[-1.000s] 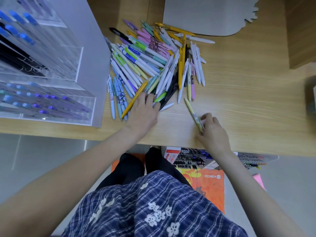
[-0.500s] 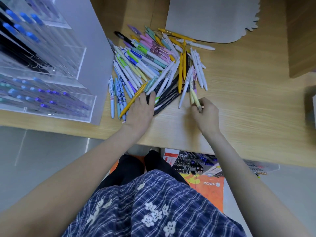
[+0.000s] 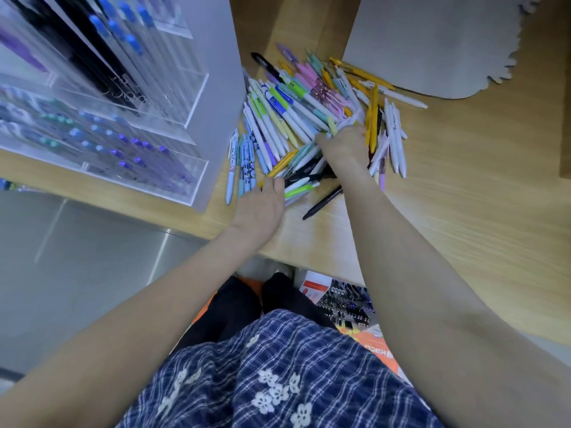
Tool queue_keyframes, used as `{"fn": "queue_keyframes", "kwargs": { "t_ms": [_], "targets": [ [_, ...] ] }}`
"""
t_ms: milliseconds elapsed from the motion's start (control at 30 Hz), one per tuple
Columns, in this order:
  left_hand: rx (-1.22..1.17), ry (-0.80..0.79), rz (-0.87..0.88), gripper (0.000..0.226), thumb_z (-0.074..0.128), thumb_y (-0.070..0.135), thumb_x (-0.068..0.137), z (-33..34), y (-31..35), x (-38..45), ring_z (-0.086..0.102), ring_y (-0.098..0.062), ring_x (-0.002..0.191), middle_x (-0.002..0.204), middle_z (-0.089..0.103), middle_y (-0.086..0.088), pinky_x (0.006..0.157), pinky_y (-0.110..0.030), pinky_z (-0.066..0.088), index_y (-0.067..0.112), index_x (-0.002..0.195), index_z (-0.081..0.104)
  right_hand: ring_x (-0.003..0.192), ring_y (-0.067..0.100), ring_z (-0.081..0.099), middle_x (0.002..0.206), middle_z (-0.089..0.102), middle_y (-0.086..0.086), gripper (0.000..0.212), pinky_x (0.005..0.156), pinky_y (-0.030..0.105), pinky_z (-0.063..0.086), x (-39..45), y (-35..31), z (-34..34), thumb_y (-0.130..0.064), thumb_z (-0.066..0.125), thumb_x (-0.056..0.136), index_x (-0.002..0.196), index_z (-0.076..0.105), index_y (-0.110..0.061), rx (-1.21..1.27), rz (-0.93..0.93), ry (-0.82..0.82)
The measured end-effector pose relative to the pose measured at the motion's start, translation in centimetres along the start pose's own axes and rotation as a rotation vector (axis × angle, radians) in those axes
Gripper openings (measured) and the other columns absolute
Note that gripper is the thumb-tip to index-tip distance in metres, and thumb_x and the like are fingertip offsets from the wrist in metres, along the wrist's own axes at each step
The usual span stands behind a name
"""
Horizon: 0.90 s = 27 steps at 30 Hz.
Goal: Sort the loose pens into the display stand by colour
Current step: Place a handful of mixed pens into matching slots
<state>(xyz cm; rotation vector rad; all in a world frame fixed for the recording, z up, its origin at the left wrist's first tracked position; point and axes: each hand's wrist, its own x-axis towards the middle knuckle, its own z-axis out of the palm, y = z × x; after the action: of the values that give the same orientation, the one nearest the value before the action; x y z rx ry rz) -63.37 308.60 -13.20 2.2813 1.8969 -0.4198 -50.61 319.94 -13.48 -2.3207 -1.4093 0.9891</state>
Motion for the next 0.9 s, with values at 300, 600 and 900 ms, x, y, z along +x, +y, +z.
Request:
{"fn": "queue_keyframes", "kwargs": {
  "t_ms": [300, 600, 900],
  "targets": [
    [-0.174, -0.025, -0.02, 0.032, 0.038, -0.002, 0.092, -0.1, -0.9, 0.1, 0.054, -0.03, 0.1, 0.12, 0.046, -0.015, 0.062, -0.034, 0.034, 0.002, 0.124, 0.034, 0.054, 0.01, 0.043, 0.064, 0.043, -0.002, 0.031, 0.052, 0.023, 0.035, 1.3, -0.7, -4.2, -0.033, 0.056, 0.09, 0.069, 0.039, -0.018, 0.716, 0.166, 0.103],
    [-0.169, -0.031, 0.07, 0.041, 0.042, 0.04, 0.096, 0.2, 1.8, 0.9, 0.057, -0.029, 0.1, 0.113, 0.055, -0.013, 0.064, -0.034, 0.041, 0.004, 0.116, 0.043, 0.057, 0.017, 0.048, 0.07, 0.044, 0.005, 0.022, 0.052, 0.027, 0.043, -2.2, 4.8, -8.6, -0.007, 0.055, 0.083, 0.104, 0.048, -0.004, 0.877, 0.144, -0.101],
    [-0.345, -0.128, 0.093, 0.033, 0.039, 0.022, 0.099, -0.6, -0.3, 0.7, 0.049, -0.034, 0.11, 0.127, 0.042, -0.017, 0.078, -0.038, 0.038, 0.001, 0.125, 0.04, 0.041, 0.012, 0.041, 0.056, 0.046, 0.001, 0.016, 0.046, 0.026, 0.033, -6.1, 8.8, -5.1, -0.009, 0.057, 0.083, 0.07, 0.048, -0.013, 0.657, 0.119, -0.057]
  ]
}}
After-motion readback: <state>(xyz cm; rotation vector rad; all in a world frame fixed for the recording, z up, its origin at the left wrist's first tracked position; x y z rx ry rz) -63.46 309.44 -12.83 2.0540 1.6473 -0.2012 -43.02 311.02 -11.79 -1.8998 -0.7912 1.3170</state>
